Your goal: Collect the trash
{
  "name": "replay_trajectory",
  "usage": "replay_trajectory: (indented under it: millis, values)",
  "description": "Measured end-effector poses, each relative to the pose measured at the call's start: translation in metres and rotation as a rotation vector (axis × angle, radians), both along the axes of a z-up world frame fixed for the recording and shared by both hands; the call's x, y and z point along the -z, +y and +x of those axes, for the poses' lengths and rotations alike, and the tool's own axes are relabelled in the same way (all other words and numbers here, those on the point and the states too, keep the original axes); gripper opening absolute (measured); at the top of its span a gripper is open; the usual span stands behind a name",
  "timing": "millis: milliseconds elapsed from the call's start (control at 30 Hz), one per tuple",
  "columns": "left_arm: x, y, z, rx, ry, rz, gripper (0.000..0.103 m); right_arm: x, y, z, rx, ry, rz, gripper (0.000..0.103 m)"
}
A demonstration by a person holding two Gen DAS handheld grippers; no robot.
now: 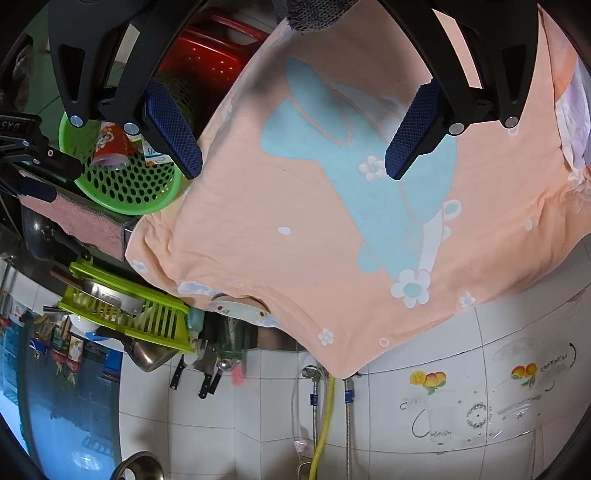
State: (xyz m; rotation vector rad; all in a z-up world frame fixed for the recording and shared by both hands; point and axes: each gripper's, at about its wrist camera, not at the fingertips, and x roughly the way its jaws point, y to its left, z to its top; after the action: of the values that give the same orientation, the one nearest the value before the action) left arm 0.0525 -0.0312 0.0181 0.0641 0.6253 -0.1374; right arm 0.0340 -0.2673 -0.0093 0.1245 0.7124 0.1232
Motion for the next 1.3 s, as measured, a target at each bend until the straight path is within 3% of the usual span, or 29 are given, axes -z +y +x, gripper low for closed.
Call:
replay_trajectory:
  millis: [1300]
  values:
    - [-0.0048,-0.0068,-0.0010,0.004,-0.038,0.025,0.098,-0.0023,-0.0063,-0.0047,0.038,-0.020,0.016,0.093]
